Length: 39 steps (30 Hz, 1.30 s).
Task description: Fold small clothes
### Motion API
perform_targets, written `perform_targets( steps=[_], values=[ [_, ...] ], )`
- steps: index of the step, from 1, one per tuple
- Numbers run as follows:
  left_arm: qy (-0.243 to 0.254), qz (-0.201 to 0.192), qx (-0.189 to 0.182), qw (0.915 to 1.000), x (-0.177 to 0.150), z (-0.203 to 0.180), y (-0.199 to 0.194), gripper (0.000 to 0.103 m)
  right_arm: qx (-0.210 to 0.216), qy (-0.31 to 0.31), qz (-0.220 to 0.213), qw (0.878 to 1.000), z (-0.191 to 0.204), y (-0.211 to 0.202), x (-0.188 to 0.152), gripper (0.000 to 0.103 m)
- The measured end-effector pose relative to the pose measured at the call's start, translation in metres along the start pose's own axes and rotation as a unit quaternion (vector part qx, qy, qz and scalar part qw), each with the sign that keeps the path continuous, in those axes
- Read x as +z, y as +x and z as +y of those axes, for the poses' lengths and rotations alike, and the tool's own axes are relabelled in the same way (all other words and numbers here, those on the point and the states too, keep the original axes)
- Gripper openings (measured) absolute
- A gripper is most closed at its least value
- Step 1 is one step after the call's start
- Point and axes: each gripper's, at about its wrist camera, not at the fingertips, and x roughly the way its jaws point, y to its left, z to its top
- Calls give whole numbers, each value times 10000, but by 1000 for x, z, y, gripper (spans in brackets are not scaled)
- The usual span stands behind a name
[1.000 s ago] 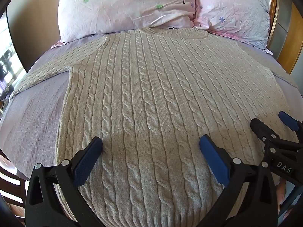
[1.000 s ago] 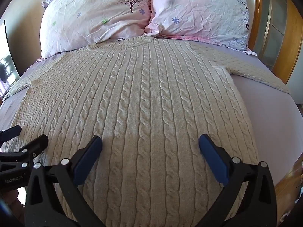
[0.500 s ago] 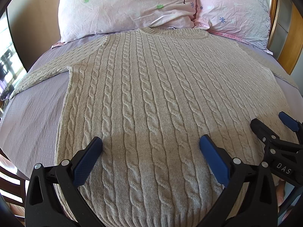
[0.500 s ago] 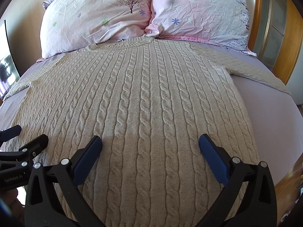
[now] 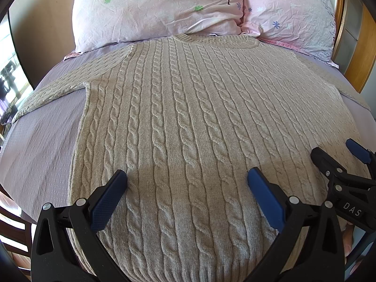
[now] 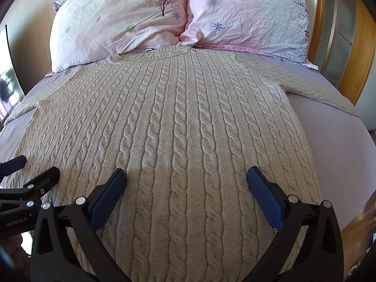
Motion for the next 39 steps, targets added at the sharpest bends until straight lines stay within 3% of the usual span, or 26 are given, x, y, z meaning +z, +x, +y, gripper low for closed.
perform_targets(
  steps=[39],
  values=[
    [32, 108, -10, 9999, 5, 0, 1, 102, 15, -60, 82, 9999, 3, 2, 4, 101]
  ],
)
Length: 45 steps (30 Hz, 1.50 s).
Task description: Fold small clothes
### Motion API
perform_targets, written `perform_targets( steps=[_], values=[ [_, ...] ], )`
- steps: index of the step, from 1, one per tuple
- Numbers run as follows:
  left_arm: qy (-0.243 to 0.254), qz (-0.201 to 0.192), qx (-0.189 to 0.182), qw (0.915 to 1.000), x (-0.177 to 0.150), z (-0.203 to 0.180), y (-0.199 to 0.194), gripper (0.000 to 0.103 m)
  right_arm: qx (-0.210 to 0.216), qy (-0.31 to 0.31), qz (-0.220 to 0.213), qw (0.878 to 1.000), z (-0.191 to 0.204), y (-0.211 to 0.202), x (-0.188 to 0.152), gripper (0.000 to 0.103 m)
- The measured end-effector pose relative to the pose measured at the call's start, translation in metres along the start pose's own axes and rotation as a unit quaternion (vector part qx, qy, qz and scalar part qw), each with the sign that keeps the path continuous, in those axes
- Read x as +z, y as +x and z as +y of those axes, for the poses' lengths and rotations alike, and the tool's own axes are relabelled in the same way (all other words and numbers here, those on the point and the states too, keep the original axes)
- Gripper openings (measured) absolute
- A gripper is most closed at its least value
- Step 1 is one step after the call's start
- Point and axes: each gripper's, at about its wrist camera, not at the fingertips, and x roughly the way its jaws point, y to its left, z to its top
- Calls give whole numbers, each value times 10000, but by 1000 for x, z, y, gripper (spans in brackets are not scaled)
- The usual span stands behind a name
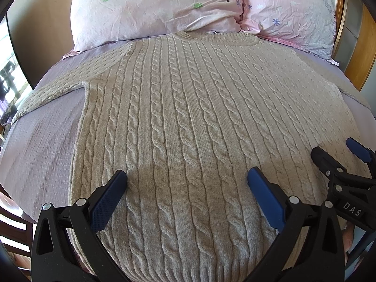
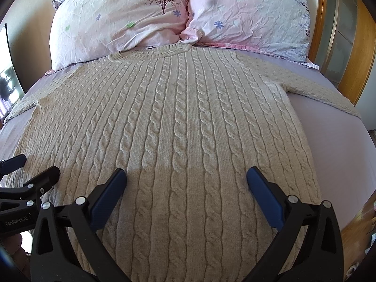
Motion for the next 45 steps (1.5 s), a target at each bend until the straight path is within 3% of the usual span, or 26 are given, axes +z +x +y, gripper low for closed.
perform_targets(
  steps=[5, 8, 9, 11, 13, 16, 18, 19, 20, 21, 23, 25, 27, 28, 29, 31, 32, 34, 37, 39, 42, 45],
  values=[
    [-5, 164, -23, 9999, 2, 3, 5, 102, 149, -242, -3, 9996, 0, -3, -1, 101],
    [0, 300, -22, 9995, 4, 3, 7, 102, 726, -649, -58, 9952, -13, -9, 1, 101],
    [1, 307, -19, 9995, 4, 3, 6, 102, 848, -511, -94, 9950, -28, -14, 7, 101],
    [108, 340, -1, 9994, 9, 1, 4, 102, 908, 112, -594, 9940, -77, -30, 23, 101],
    [182, 92, 84, 9998, 15, 4, -1, 102, 424, 974, -976, 9895, -141, -40, 43, 101],
    [171, -439, 262, 9985, 27, 16, -8, 102, -67, 2543, -934, 9626, -251, -28, 63, 97],
    [-47, -701, 72, 9975, 36, 32, -11, 102, -233, 3514, -706, 9333, -319, -10, 67, 77],
    [-239, -832, -144, 9961, 41, 44, -12, 102, -338, 3927, -617, 9170, -349, -1, 66, 63],
    [-439, -952, -389, 9937, 44, 55, -12, 102, -418, 4287, -556, 9008, -374, 7, 64, 60],
    [-652, -1095, -713, 9893, 47, 68, -13, 102, -472, 4610, -526, 8846, -397, 15, 62, 60],
    [-1147, -1459, -1427, 9722, 48, 97, -15, 102, -628, 5028, -440, 8610, -427, 30, 58, 59],
    [-1506, -1719, -1600, 9603, 48, 120, -16, 102, -627, 5179, -597, 8511, -442, 37, 60, 55],
    [-1659, -1767, -1228, 9624, 51, 139, -16, 102, -637, 5251, -648, 8462, -446, 45, 62, 45],
    [-1713, -1770, -1067, 9633, 52, 149, -15, 102, -604, 5243, -570, 8475, -449, 55, 64, 19],
    [-1797, -1769, -926, 9632, 53, 161, -14, 102, -598, 5255, -570, 8468, -455, 61, 67, 9],
    [-2041, -1659, -660, 9625, 53, 186, -9, 102, -661, 5203, -656, 8489, -447, 58, 72, 7],
    [-2162, -1561, -550, 9622, 52, 200, -7, 102, -636, 4954, -884, 8618, -435, 48, 80, 7],
    [-2421, -1466, -338, 9585, 49, 228, -7, 102, -586, 4113, -1309, 9001, -389, 25, 109, 6],
    [-2801, -1442, 8, 9491, 47, 265, -5, 102, 223, 2848, -1665, 9438, -289, 1, 153, 6],
    [-3174, -1411, 159, 9376, 45, 289, -3, 102, 900, 1936, -1689, 9622, -211, -7, 174, 6],
    [-3746, -1356, 46, 9172, 41, 319, 3, 101, 1949, 565, -1302, 9705, -84, 4, 180, 7],
    [-4248, -1183, -66, 8975, 39, 343, 14, 92, 2774, -560, -174, 9590, 22, 40, 157, 19]
  ],
)
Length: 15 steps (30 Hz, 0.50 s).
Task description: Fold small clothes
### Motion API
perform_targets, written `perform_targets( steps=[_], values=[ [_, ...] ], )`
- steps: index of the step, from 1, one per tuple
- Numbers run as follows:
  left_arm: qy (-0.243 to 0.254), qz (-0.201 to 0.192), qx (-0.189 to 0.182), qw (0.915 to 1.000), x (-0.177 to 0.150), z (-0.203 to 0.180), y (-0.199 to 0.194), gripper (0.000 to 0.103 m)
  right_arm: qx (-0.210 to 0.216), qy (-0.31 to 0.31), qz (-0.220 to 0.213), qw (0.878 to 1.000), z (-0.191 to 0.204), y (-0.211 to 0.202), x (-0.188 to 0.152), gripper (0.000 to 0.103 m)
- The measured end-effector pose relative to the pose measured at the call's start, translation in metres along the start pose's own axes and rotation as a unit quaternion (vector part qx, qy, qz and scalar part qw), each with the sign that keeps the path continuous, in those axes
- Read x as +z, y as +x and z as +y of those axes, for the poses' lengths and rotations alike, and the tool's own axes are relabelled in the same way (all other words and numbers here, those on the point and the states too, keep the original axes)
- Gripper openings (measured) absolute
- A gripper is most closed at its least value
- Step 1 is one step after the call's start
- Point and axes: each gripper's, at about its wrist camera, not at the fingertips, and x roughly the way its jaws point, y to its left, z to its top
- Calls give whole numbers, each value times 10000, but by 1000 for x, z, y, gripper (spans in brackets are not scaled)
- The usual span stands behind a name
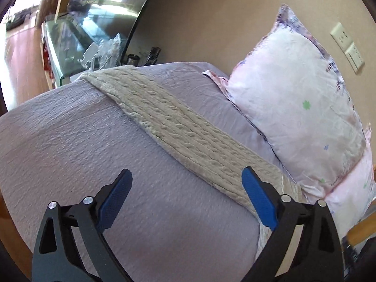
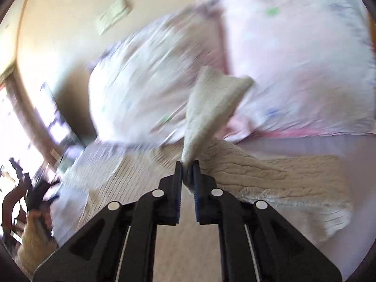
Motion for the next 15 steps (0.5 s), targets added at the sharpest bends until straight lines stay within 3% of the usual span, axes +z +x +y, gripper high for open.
perform_targets(
  steps=[2, 5, 10, 13, 14, 15],
  values=[
    [-312, 50, 57, 9995, 9, 12, 8, 84, 136, -151, 183, 9996, 17, 15, -11, 45],
    [-729, -23, 9, 9973, 24, 33, 14, 78, -185, -225, -329, 9990, 15, -8, -16, 69],
    [-1402, -118, -165, 9899, 52, 57, 26, 76, -432, 432, -744, 9954, -29, -55, -16, 74],
    [-1605, -98, 34, 9870, 70, 68, 37, 50, -592, 729, -860, 9919, -52, -70, -23, 74],
    [-1621, -22, 159, 9866, 75, 70, 42, 29, -628, 809, -922, 9905, -59, -75, -26, 74],
    [-1637, 90, 223, 9862, 78, 71, 47, 15, -657, 900, -997, 9888, -66, -81, -29, 74]
  ],
)
